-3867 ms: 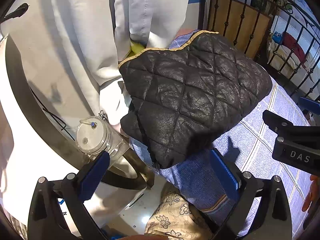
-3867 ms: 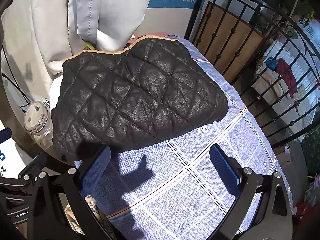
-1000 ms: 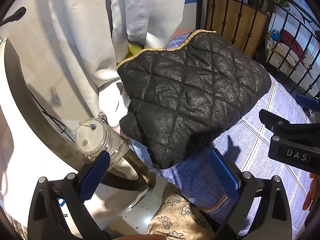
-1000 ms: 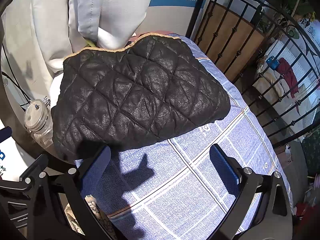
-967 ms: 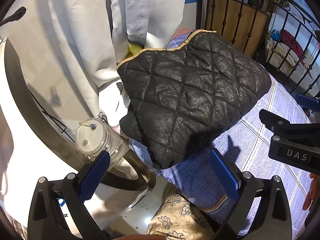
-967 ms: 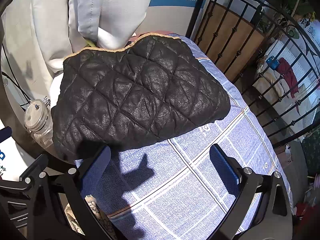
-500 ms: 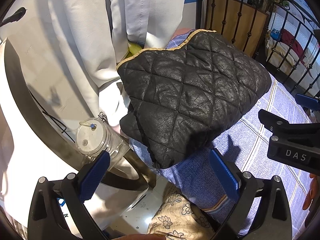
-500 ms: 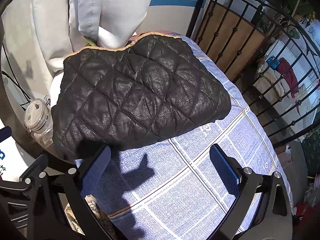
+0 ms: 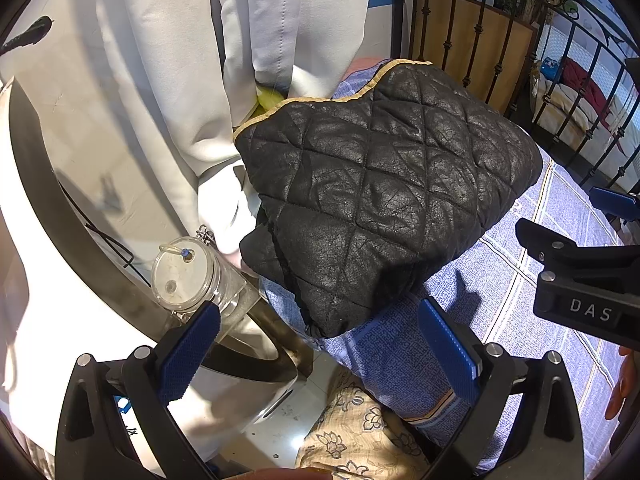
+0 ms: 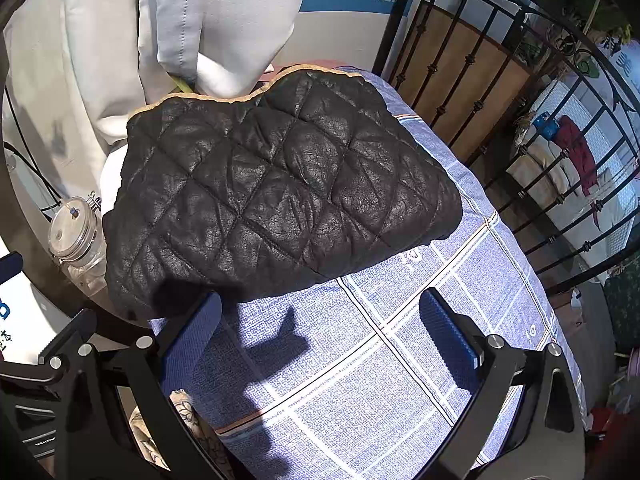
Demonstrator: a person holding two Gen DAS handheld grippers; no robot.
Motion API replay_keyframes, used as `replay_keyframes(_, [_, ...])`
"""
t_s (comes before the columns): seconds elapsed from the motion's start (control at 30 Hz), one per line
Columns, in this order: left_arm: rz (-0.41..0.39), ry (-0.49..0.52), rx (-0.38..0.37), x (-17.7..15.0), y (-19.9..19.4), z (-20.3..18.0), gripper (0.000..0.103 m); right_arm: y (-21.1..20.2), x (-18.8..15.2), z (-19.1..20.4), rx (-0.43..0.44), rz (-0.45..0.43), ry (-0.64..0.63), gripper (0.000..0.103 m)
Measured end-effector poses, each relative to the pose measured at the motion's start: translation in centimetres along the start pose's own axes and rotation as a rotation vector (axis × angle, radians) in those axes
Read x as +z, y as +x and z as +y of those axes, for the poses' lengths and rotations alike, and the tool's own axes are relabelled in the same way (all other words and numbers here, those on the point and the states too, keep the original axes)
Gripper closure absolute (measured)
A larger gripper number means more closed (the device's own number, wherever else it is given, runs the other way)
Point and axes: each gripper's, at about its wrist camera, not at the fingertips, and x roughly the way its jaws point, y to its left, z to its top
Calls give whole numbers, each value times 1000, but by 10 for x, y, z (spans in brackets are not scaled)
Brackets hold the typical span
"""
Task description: Fold large clothes
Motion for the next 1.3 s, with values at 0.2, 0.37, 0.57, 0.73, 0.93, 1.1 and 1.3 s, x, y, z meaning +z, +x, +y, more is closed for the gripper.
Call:
replay_keyframes(0.2, [0, 0, 0, 0, 0, 0, 6, 0, 0, 0, -1, 0, -3, 6])
replay_keyframes(0.37, [0, 0, 0, 0, 0, 0, 6, 0, 0, 0, -1, 0, -2, 5])
replay_keyframes(0.57, [-1, 0, 1, 0, 0, 0, 6, 0, -1, 0, 0, 0, -3, 5])
replay_keyframes(0.73, [0, -2, 3, 1, 0, 1, 6, 0, -1, 0, 1, 1, -4, 5])
replay_keyframes(0.93, [2, -1, 1, 1, 0, 2, 6, 0, -1, 1, 0, 2, -5, 5])
replay_keyframes(1.1, [4, -2, -4, 1, 0, 3, 6, 1, -1, 0, 0, 1, -4, 5])
replay_keyframes(1.3, [-15, 18, -30, 0, -1, -3, 6, 2, -2, -1, 3, 2, -2, 5])
